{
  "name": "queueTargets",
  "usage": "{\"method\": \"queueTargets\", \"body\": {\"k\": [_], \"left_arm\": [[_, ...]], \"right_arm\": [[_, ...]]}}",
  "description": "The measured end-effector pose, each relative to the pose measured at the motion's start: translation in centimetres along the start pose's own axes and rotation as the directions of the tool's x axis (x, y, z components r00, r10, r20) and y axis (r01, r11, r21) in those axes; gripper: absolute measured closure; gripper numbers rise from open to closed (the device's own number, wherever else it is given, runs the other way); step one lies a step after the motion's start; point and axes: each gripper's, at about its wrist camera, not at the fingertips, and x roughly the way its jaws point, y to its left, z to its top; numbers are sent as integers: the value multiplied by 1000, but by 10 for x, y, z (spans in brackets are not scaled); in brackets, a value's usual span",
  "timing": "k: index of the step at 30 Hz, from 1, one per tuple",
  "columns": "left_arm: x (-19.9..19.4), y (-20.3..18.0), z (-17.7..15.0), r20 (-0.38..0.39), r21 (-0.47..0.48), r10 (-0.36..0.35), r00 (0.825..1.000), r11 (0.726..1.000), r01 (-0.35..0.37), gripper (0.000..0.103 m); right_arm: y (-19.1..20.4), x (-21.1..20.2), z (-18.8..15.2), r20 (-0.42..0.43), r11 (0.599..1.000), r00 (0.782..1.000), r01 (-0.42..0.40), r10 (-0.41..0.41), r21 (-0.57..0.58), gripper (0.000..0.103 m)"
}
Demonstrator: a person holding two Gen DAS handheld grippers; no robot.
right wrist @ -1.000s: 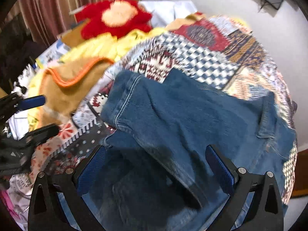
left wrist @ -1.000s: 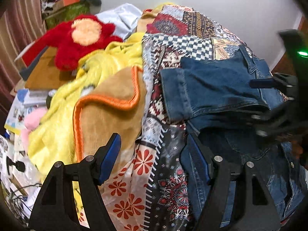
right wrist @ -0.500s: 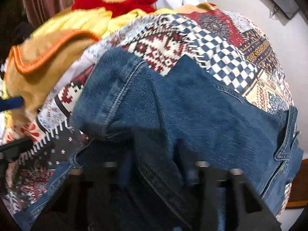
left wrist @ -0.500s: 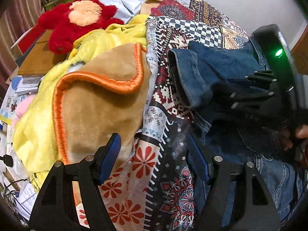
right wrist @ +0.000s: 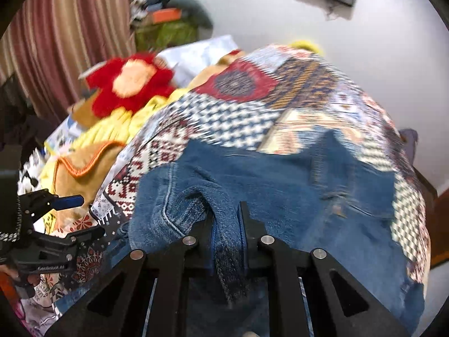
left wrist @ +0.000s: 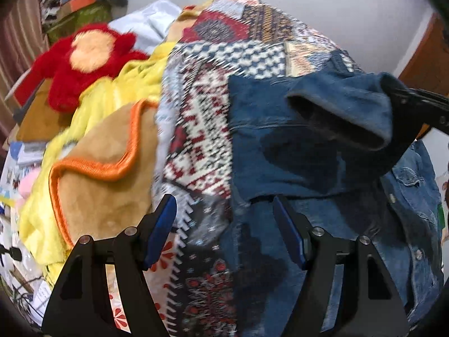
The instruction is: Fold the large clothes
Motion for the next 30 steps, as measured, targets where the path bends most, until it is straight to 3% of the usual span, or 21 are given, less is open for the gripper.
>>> {"method": "queueTargets", "body": {"k": [7, 13, 16, 21, 24, 25, 28, 30], "left_arm": [[5, -38, 10, -9, 45, -23, 1000, 999, 23, 33], [24, -75, 16, -55, 67, -44, 998, 997, 47, 33], [28, -88, 18, -82, 38, -116, 990, 992, 119, 33], [24, -118, 24, -98, -19, -295, 950, 955, 295, 33], [36, -132, 30, -121, -85, -396, 910, 918, 388, 33], [46, -135, 32, -138, -129, -436, 889, 898, 420, 33], [67, -140, 34, -158, -222, -505, 849, 856, 467, 33], [73, -142, 39, -141, -255, -522, 841, 840, 479, 33]], "right_arm": [[-80, -50, -44, 28, 989, 999, 40, -45, 139, 93], [-134, -57, -96, -36, 967, 992, 125, -120, 221, 93], [-151, -62, -120, -66, 957, 983, 181, -170, 226, 93], [-162, -72, -144, -125, 955, 968, 236, -216, 179, 92], [-170, -75, -158, -150, 955, 971, 217, -188, 202, 92], [-173, -76, -162, -156, 953, 972, 209, -177, 217, 92], [-174, -78, -172, -163, 949, 974, 197, -160, 246, 92], [-175, -82, -178, -157, 947, 976, 188, -150, 260, 92]]}}
